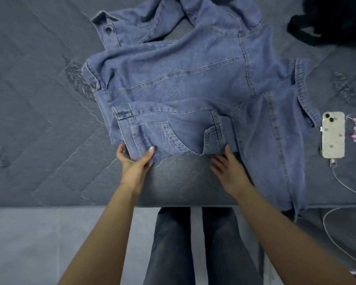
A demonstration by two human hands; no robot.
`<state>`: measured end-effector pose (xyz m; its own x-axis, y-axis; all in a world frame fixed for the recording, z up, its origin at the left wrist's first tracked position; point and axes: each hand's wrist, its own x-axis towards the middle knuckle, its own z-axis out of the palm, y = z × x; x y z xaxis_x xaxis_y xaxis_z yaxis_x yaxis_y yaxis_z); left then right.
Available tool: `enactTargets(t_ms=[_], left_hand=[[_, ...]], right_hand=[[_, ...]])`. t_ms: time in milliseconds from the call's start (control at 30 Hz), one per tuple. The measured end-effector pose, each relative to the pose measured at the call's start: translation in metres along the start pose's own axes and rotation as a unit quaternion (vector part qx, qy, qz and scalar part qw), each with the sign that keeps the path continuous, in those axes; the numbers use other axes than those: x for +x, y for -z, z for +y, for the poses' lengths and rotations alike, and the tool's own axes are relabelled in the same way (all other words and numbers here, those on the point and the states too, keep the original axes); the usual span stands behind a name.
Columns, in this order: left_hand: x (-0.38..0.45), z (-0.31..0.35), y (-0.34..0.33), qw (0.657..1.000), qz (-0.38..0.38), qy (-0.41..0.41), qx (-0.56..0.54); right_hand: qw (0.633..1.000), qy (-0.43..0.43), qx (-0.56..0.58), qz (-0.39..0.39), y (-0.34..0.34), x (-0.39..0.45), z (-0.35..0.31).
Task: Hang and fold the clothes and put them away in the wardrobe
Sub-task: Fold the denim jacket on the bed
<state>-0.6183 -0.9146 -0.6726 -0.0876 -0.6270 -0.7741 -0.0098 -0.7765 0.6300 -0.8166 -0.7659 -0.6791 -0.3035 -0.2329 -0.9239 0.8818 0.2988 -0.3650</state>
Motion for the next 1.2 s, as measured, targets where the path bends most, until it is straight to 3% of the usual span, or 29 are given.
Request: enactTargets(t_ms=[133,267,333,400,500,567,700,767,833,900,967,1033,1100,1200], left_hand=[[-0.007,0.015,-0.009,0.988,0.052,-0.107,0.094],[-0.02,0.046,0.023,0.95,0.042,-0.261,0.168],[-0.02,0.051,0.043,0.93,0.047,-0.279,0.236],[-0.016,0.041,0.059,0.925,0.072,-0.229,0.293],[-0.008,0.006,0.072,0.953,0.091,-0.037,0.285],[-0.005,-0.012,0.076,0.959,0.109,0.043,0.256],[-0.008,-0.012,0.077,0.976,0.123,0.052,0.17],[-0.017,-0.006,0.078,0.963,0.156,0.013,0.219],[-0.025,0.0,0.074,0.893,0.224,-0.095,0.378],[-0.033,0.006,0.055,0.804,0.217,-0.243,0.498],[-0.036,0.008,0.019,0.767,0.095,-0.367,0.518],[-0.026,0.003,-0.021,0.711,-0.043,-0.43,0.554],[-0.009,-0.008,-0.046,0.615,-0.136,-0.418,0.654],[0.026,-0.023,-0.05,0.5,-0.168,-0.266,0.807]], right_hand=[[0.989,0.041,0.138,0.016,-0.021,0.022,-0.04],[0.988,0.035,0.123,0.092,-0.011,0.024,-0.06],[0.986,0.04,0.132,0.099,-0.008,0.02,-0.062],[0.985,0.041,0.134,0.101,-0.007,0.017,-0.059],[0.989,0.037,0.104,0.097,-0.001,0.018,-0.049],[0.994,0.009,0.073,0.077,0.003,0.021,-0.039],[0.998,-0.02,0.032,0.053,0.008,0.022,-0.024],[0.999,-0.022,0.01,0.045,0.009,0.022,-0.021],[0.998,-0.027,-0.024,0.048,0.01,0.02,-0.019],[0.996,-0.017,-0.076,0.045,0.012,0.016,-0.017],[0.99,0.008,-0.13,0.044,0.014,0.011,-0.015],[0.982,0.033,-0.179,0.056,0.017,0.007,-0.012],[0.97,0.053,-0.227,0.064,0.021,0.003,-0.008],[0.953,0.082,-0.29,0.045,0.03,-0.004,-0.006]])
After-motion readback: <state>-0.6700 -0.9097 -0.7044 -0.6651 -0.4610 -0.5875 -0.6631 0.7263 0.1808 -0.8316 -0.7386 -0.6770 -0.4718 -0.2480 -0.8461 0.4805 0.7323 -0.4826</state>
